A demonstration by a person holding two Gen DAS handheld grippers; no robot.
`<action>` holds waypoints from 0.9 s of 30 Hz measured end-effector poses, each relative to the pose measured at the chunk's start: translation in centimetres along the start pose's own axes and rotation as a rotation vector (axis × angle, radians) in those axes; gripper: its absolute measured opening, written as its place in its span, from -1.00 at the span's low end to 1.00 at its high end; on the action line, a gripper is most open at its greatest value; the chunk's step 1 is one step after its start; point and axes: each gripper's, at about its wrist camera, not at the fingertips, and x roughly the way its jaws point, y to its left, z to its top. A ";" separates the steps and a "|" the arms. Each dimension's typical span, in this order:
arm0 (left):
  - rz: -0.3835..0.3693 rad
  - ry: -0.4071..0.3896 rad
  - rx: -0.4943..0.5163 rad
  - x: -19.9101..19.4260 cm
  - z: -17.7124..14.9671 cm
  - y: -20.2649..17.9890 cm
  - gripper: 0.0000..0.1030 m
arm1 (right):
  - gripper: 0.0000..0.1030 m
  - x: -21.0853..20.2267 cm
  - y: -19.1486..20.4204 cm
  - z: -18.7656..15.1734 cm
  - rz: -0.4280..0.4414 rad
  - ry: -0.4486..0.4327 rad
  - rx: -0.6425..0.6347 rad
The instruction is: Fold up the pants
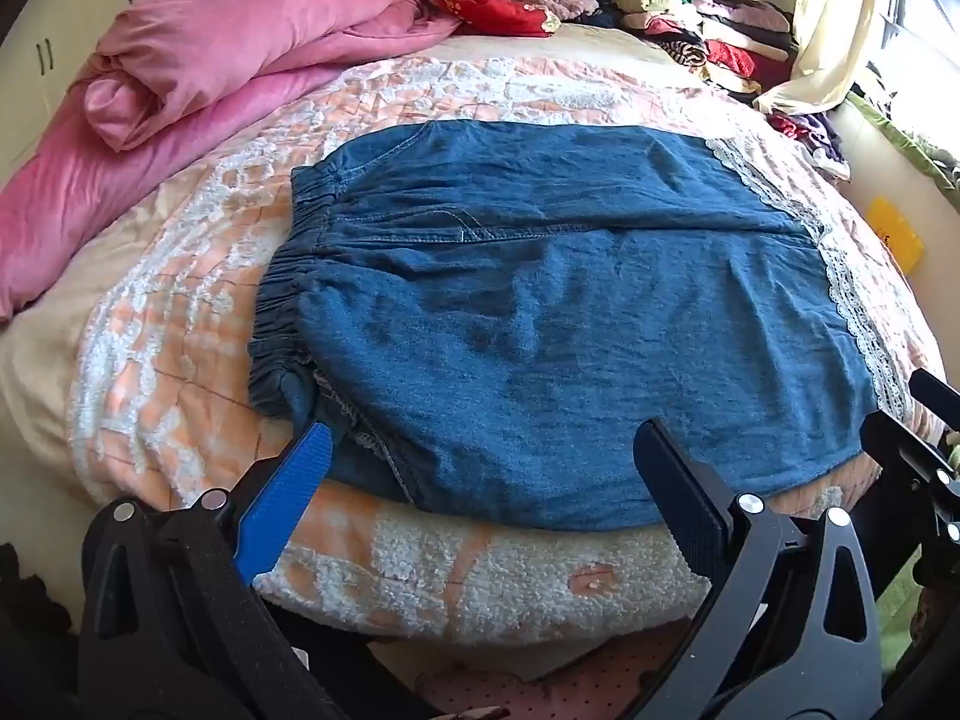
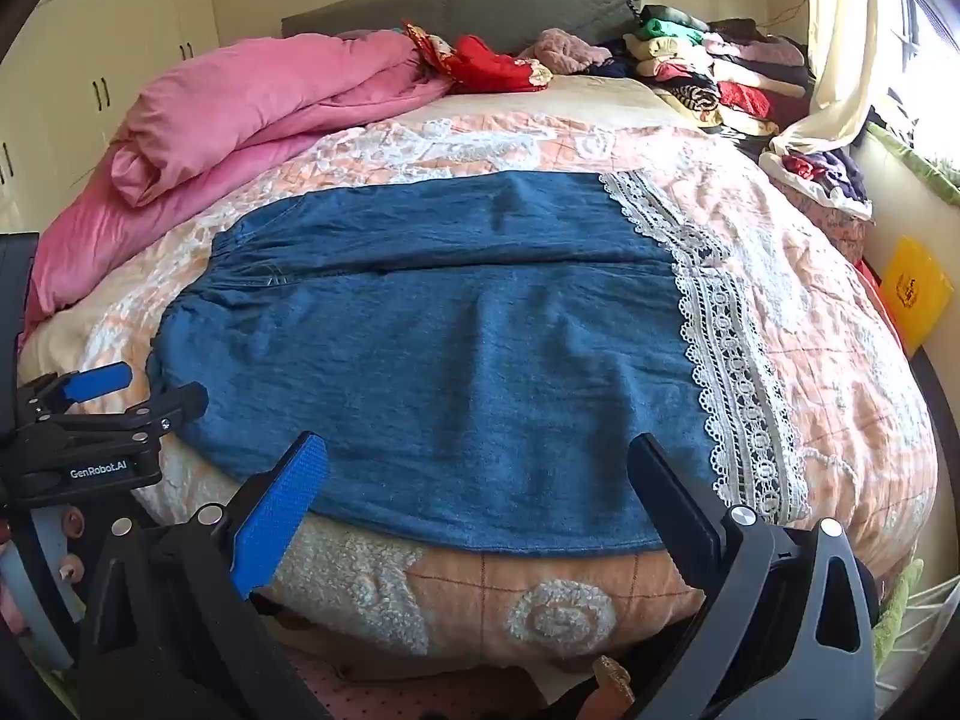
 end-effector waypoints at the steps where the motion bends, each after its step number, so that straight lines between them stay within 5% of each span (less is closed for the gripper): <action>1: 0.001 0.000 0.001 0.0 0.0 0.0 0.84 | 0.92 0.0 0.0 0.0 -0.001 0.003 0.002; 27: 0.017 0.005 0.008 0.1 -0.3 -0.2 0.84 | 0.92 0.4 0.2 0.0 0.021 0.011 -0.008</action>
